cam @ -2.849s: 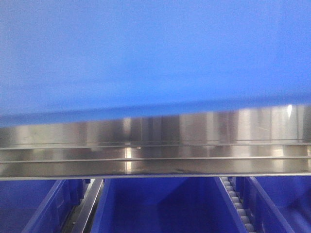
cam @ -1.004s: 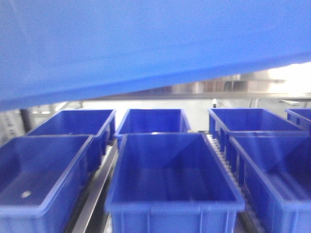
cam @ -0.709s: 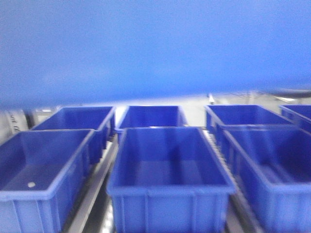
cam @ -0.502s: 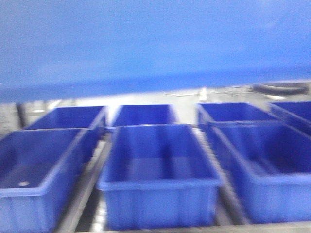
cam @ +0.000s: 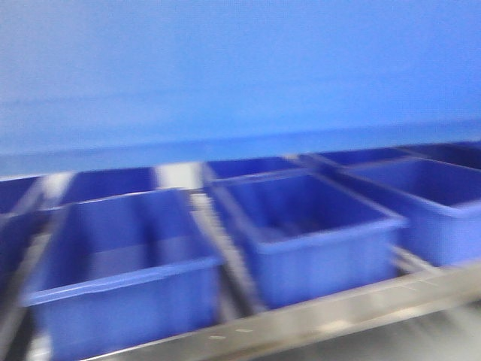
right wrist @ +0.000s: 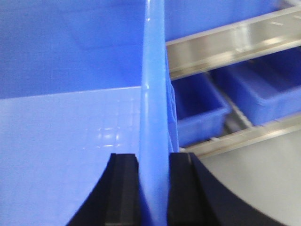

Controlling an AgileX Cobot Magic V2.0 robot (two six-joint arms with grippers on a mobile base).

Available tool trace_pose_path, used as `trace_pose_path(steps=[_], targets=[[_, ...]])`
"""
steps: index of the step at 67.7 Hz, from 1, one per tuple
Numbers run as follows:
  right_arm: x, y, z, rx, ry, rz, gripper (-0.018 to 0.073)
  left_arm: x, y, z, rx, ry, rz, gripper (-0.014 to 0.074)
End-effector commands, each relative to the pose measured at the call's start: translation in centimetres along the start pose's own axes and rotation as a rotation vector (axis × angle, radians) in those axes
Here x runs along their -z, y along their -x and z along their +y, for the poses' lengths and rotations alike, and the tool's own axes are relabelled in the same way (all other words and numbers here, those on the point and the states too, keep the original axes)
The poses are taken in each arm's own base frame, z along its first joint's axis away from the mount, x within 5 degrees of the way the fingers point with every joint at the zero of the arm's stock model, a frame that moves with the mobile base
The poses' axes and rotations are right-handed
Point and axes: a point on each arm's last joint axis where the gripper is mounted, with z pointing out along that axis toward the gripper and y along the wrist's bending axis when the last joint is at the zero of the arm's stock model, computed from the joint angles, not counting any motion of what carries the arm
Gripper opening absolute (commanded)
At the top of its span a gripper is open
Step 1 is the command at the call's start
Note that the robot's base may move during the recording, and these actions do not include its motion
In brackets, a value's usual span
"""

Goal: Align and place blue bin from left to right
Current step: 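Hold the blue bin in both grippers while the base turns away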

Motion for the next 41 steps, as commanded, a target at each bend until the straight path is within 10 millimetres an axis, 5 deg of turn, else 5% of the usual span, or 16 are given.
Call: trace_pose_path(steps=[1,41], targets=[[0.78,1.80,2.58,0.010,0.273,-0.206,-0.0079,0.55,0.68,-1.59,0.004,-0.160,-0.077,-0.0111],[0.78,1.80,2.58,0.010,0.273,-0.206,-0.0079,0.55,0.68,-1.59,0.004,-0.160,-0.077,-0.0111]])
